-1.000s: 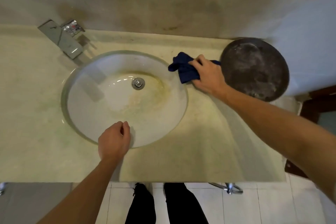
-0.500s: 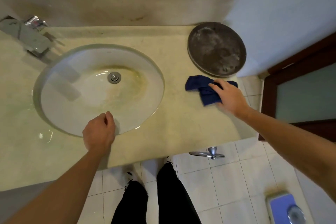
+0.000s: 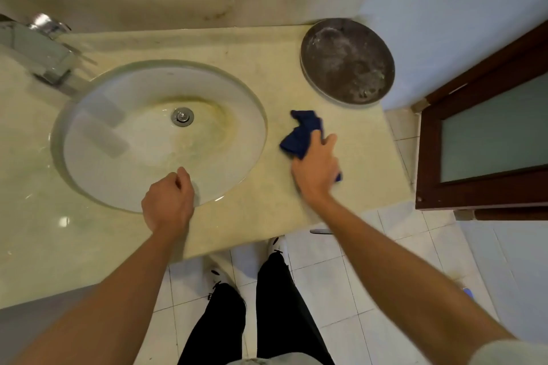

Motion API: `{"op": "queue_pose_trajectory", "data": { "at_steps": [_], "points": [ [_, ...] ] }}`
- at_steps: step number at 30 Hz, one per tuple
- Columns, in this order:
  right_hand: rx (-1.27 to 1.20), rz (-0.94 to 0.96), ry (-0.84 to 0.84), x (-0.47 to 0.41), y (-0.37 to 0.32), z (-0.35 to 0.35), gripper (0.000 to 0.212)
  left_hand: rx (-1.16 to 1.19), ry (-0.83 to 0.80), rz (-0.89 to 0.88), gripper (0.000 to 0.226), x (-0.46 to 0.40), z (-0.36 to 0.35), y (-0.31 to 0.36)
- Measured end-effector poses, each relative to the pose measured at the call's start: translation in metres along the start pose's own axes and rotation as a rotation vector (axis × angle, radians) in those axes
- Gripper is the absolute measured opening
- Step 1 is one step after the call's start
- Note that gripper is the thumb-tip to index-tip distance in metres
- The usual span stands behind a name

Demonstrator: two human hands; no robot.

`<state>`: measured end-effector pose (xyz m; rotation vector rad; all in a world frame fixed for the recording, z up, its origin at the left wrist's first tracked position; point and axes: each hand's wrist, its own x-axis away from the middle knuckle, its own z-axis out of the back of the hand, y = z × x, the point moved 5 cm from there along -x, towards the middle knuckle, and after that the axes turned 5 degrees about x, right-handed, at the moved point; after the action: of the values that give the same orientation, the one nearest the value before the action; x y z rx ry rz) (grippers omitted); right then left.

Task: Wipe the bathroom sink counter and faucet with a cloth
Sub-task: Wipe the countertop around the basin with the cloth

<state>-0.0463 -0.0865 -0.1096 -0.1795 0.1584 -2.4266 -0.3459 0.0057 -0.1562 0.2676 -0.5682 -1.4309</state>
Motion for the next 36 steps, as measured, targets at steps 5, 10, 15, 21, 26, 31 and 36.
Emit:
{"op": "queue_pose_trajectory", "data": {
  "at_steps": [5,10,15,21,26,31,36],
  "points": [
    [-0.197,0.208,-0.201,0.067,-0.102,-0.021,0.041,0.049,-0.002,-0.009,0.058,0.002,0.005,0.0],
    [-0.859,-0.007,-0.39,0.037,-0.063,0.014,0.007,0.053,-0.009,-0.03,0.058,0.002,0.006,-0.001],
    [-0.872,-0.158,-0.16,-0.037,0.076,0.088,0.022,0.046,-0.021,-0.025,0.058,0.001,0.004,0.0],
    [-0.27,-0.065,-0.111,-0.078,0.207,0.104,0.02,0.009,-0.028,-0.023,0.057,-0.002,0.0,0.0],
    [-0.068,0.038,-0.168,-0.045,0.206,0.053,0.031,0.02,-0.015,-0.017,0.058,-0.002,-0.002,-0.002],
    [-0.082,0.031,0.006,-0.001,0.141,0.019,0.037,0.072,-0.013,0.014,0.06,-0.001,0.002,-0.002],
    [-0.082,0.249,-0.003,0.01,0.028,-0.005,0.039,0.202,-0.026,0.057,0.059,-0.002,0.005,-0.006]
  ]
}}
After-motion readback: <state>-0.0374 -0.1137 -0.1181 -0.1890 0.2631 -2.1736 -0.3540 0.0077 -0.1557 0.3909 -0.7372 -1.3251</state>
